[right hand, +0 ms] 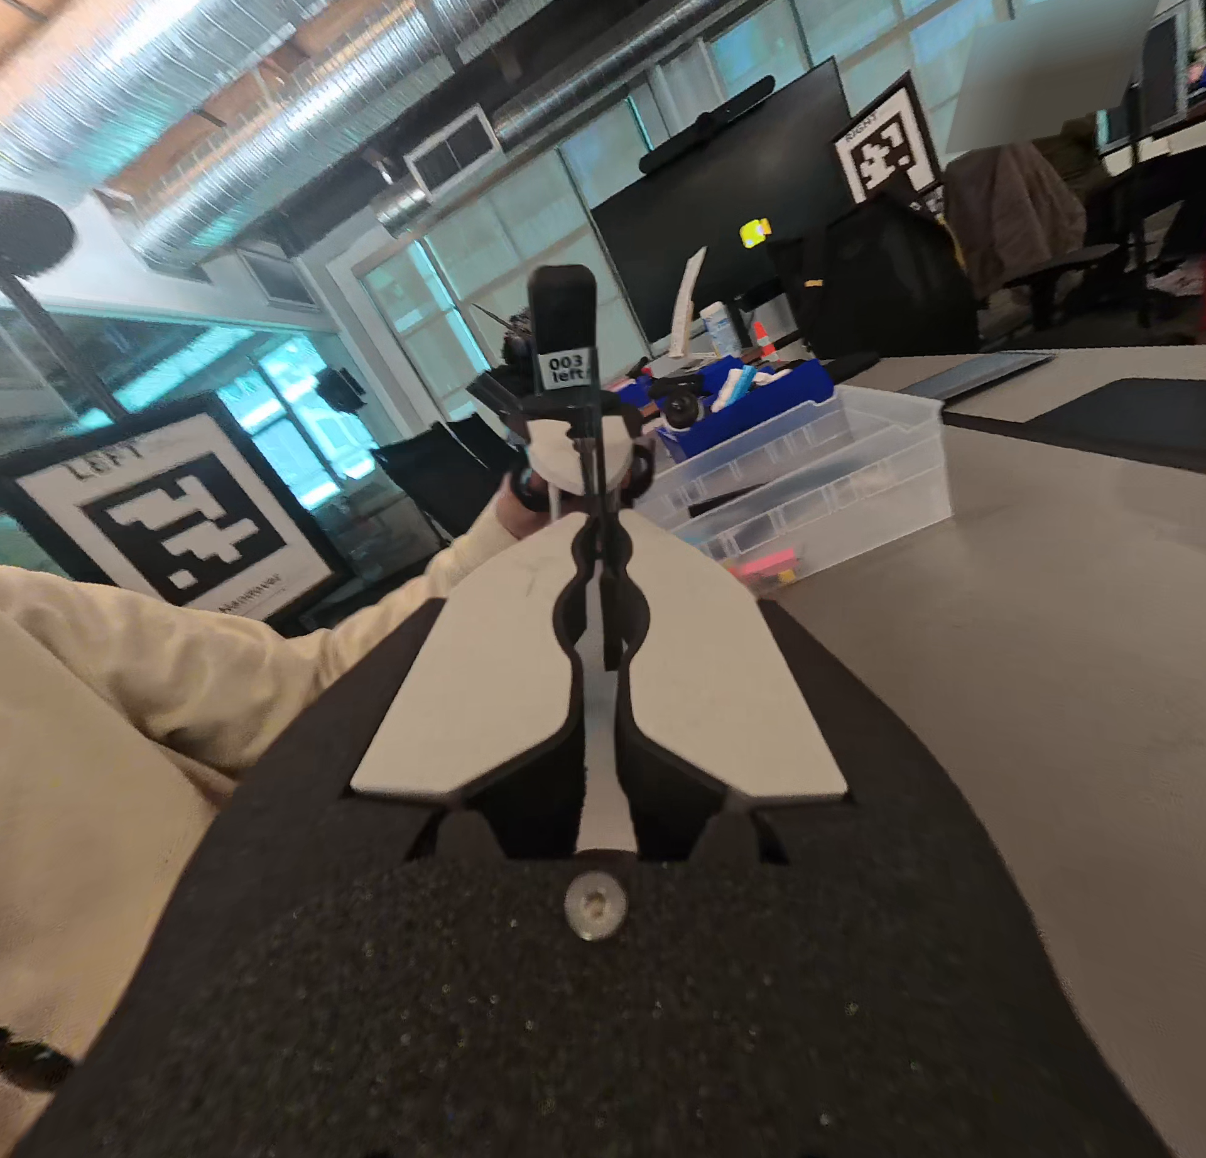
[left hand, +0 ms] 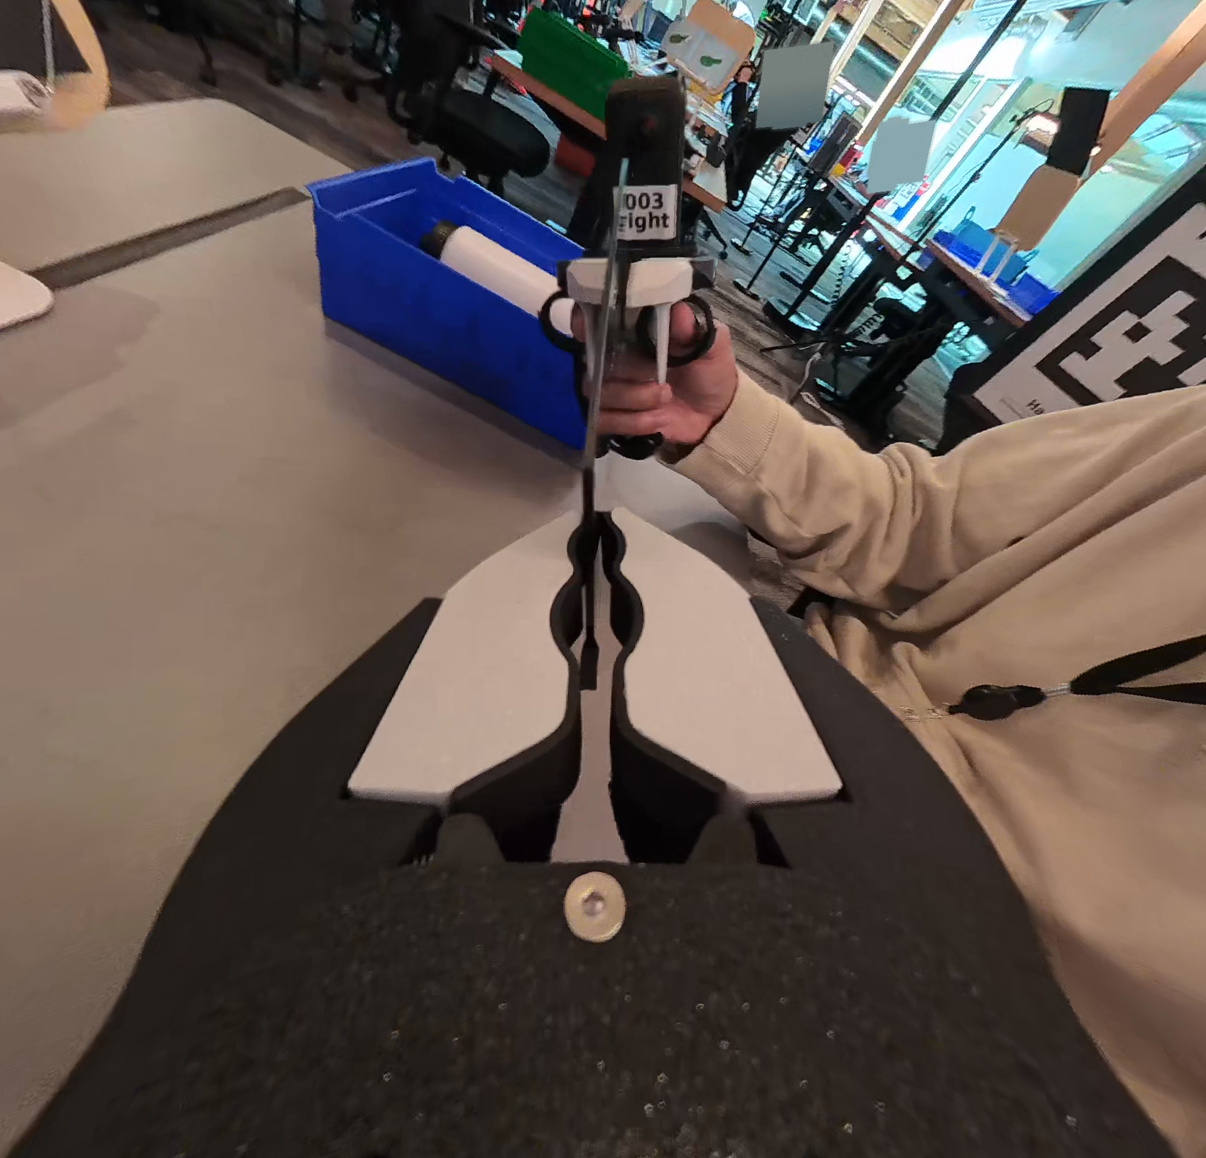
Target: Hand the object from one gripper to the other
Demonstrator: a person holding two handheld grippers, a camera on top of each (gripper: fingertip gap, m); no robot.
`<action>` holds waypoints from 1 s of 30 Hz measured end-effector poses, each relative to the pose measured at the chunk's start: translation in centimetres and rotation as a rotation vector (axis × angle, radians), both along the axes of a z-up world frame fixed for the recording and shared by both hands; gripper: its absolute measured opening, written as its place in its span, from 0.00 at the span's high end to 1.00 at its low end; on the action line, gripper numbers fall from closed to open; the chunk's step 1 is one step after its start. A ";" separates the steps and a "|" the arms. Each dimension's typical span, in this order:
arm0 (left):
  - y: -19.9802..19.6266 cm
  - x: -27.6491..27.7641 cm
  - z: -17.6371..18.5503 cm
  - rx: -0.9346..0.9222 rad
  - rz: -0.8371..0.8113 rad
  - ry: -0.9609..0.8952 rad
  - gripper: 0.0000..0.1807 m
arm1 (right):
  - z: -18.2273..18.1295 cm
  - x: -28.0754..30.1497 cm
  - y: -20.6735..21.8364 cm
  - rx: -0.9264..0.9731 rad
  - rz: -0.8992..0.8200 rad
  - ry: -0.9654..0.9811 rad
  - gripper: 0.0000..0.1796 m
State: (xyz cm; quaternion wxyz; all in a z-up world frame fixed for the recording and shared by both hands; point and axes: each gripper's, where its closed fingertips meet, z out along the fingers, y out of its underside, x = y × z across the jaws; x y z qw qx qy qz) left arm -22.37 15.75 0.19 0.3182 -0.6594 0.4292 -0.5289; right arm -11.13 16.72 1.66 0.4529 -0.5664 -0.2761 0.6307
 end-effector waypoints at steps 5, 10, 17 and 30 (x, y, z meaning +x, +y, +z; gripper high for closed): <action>0.3 -0.5 0.6 -0.264 0.013 -0.050 0.99 | -2.0 0.0 0.7 0.287 -0.165 -0.312 0.80; 0.9 -2.3 0.0 -0.565 0.050 -0.082 1.00 | -3.4 0.0 0.3 0.671 -0.289 -0.643 0.63; 1.2 -2.7 -4.5 -0.658 0.076 0.058 1.00 | -7.8 -0.8 0.1 0.659 -0.224 -0.942 0.48; -0.9 2.3 -7.3 -0.628 0.044 0.227 0.99 | -14.7 -2.0 1.0 0.584 -0.171 -1.271 0.51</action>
